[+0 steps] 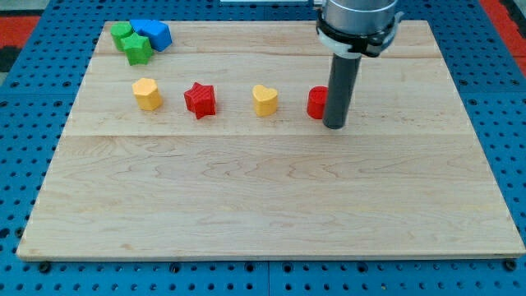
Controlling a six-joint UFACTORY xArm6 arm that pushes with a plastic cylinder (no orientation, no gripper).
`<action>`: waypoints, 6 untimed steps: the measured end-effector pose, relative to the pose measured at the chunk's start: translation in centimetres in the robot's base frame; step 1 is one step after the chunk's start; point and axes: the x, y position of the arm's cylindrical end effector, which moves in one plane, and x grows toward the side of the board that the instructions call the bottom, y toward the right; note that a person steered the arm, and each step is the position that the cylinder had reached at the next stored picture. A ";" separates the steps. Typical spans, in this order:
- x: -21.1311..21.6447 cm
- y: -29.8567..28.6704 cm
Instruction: Place your arm above the yellow heart
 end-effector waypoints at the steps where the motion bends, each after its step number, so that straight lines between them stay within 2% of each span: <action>1: -4.5 9.1; 2: -14.4 9.1; 3: -21.3 0.2; 4: -21.8 -8.6; 5: -13.8 -10.2; 6: -11.2 -14.6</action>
